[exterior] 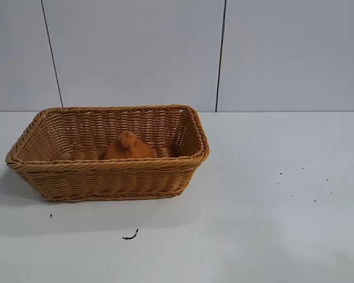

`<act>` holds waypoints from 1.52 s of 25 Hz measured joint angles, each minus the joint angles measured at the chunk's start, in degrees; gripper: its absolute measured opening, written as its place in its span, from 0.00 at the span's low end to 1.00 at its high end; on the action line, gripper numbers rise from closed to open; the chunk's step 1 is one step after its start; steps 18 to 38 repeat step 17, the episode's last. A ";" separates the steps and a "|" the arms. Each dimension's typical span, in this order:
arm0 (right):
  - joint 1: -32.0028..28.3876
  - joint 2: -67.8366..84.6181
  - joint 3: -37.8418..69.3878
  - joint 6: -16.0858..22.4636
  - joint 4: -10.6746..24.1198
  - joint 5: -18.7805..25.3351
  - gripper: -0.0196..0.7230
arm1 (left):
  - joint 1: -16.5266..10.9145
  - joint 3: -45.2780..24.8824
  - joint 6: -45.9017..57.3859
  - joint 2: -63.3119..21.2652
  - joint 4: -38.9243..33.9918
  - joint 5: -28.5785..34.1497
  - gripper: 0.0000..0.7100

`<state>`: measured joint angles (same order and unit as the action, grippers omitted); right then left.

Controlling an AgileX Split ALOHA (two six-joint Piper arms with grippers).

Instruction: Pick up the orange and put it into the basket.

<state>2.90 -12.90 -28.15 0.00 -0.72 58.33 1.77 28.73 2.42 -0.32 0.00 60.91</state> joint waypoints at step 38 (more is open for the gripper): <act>0.00 13.12 0.07 0.00 0.00 0.05 0.93 | 0.00 0.00 0.00 0.00 0.00 0.00 0.94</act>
